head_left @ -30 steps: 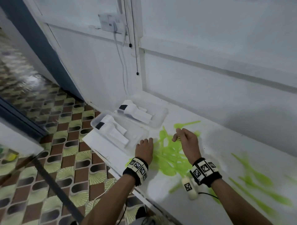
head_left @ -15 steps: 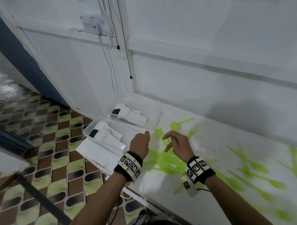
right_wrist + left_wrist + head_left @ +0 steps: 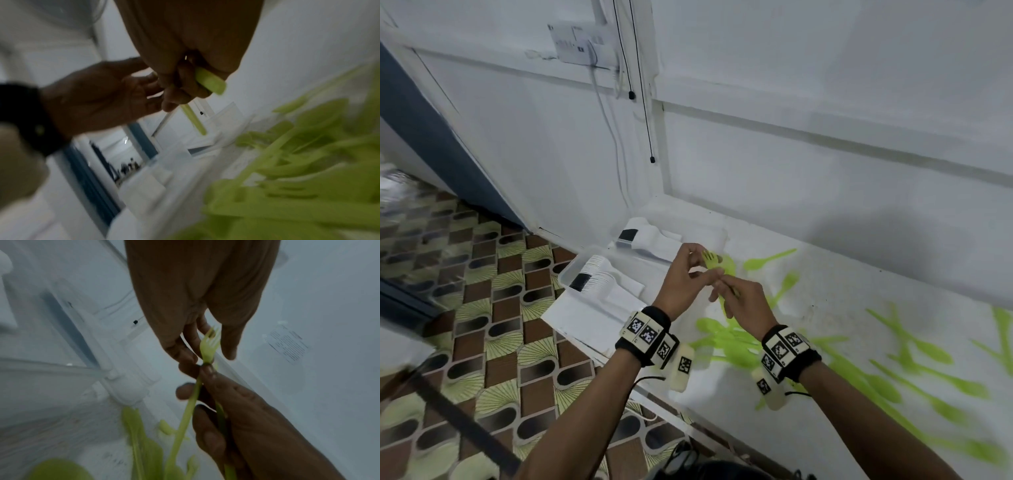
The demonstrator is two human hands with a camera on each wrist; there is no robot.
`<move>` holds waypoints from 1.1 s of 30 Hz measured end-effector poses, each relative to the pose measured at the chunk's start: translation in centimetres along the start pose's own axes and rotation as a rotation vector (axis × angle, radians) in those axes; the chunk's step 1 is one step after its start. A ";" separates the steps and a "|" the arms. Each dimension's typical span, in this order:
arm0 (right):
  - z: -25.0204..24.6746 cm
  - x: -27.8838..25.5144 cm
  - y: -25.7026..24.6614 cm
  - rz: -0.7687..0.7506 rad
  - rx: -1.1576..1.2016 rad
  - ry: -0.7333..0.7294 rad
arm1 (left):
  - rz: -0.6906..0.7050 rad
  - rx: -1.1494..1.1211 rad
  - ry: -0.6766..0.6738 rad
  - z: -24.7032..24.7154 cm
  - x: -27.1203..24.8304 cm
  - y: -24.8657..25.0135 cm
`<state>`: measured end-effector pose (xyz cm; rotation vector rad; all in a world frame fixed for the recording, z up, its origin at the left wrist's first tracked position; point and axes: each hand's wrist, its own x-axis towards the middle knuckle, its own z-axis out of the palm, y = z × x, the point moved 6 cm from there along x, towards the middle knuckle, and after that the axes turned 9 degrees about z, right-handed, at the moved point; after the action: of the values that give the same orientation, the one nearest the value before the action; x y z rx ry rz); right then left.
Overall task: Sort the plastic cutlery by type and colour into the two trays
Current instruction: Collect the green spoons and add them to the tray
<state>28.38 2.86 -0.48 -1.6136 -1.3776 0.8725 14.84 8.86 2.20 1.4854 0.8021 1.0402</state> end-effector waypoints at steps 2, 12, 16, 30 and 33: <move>0.1 -0.1 0.0 0.066 0.088 -0.034 | -0.008 -0.078 0.005 0.5 -0.2 -0.3; -0.8 -0.3 1.1 0.187 0.088 -0.059 | 0.106 -0.196 0.353 -3.1 0.9 1.8; 1.6 -1.1 1.2 0.151 0.100 -0.240 | 0.064 -0.209 0.296 -2.3 -0.3 1.4; 0.1 0.0 3.5 0.173 -0.038 -0.078 | -0.038 0.135 0.085 -2.2 -2.7 -2.0; -2.9 2.5 6.3 0.175 -0.417 0.107 | -0.098 0.155 0.122 -2.6 -3.4 -2.8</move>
<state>34.00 4.52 -4.93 -2.0917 -1.4229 0.6098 11.32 7.22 -1.15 1.5065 1.0518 1.0210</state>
